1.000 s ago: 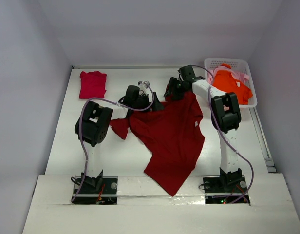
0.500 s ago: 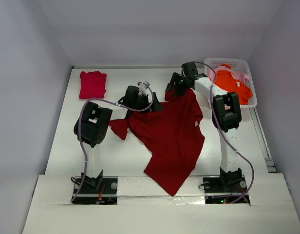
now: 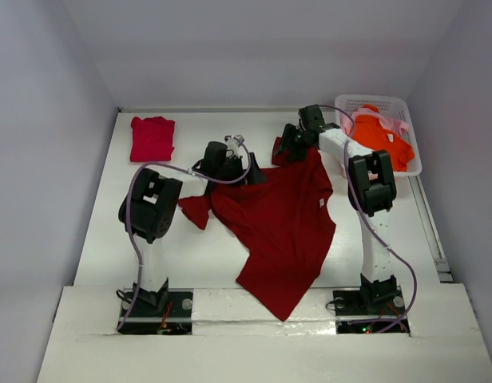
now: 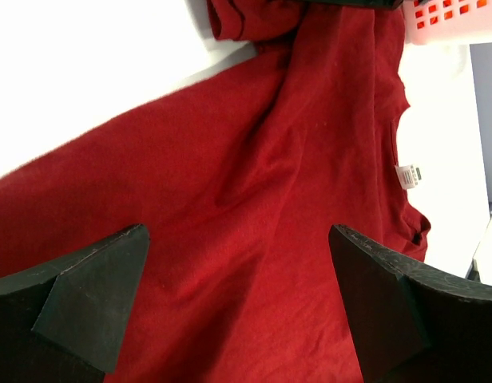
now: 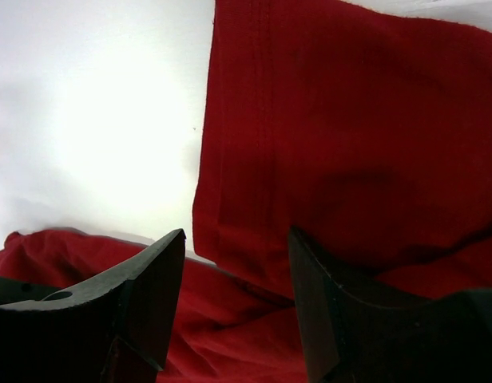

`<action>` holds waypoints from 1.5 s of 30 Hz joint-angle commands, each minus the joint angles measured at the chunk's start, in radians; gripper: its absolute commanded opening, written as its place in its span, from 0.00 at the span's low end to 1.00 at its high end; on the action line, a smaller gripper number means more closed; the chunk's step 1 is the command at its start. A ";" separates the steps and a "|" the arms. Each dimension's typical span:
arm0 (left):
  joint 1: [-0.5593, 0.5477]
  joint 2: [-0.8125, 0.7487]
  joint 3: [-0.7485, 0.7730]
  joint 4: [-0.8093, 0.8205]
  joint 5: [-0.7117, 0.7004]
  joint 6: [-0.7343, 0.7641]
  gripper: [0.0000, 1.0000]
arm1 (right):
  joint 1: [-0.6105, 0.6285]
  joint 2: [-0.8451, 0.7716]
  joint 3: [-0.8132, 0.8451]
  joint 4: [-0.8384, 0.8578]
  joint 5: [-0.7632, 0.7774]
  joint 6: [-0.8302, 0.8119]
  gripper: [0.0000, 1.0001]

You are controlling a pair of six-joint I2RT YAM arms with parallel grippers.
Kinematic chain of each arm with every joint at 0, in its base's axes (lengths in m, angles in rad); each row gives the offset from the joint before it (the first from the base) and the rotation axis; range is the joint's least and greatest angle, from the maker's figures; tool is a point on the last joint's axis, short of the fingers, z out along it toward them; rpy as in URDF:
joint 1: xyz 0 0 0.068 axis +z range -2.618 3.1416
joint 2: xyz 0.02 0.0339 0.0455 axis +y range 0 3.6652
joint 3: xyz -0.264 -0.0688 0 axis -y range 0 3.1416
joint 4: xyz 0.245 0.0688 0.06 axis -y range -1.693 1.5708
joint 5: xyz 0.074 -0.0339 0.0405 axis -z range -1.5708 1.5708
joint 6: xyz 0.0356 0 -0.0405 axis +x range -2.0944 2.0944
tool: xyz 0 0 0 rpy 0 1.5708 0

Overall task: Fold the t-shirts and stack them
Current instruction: Flatten the tshirt out

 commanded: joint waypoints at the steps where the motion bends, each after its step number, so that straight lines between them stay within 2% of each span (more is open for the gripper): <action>1: 0.006 -0.071 -0.021 -0.027 -0.002 0.017 0.99 | -0.001 -0.045 0.001 0.001 0.006 -0.006 0.60; 13: 0.006 -0.132 -0.068 -0.016 0.001 0.014 0.99 | -0.010 -0.070 -0.013 -0.003 0.091 0.023 0.60; 32: 0.006 -0.164 -0.130 0.021 0.018 0.009 0.99 | -0.038 -0.039 0.030 -0.005 0.094 0.055 0.60; 41: 0.006 -0.151 -0.111 0.021 0.021 0.003 0.99 | -0.026 -0.166 -0.099 0.053 0.084 0.023 0.58; 45: 0.006 -0.151 -0.093 0.010 0.013 0.002 0.99 | 0.054 -0.260 -0.127 0.044 0.115 -0.032 0.58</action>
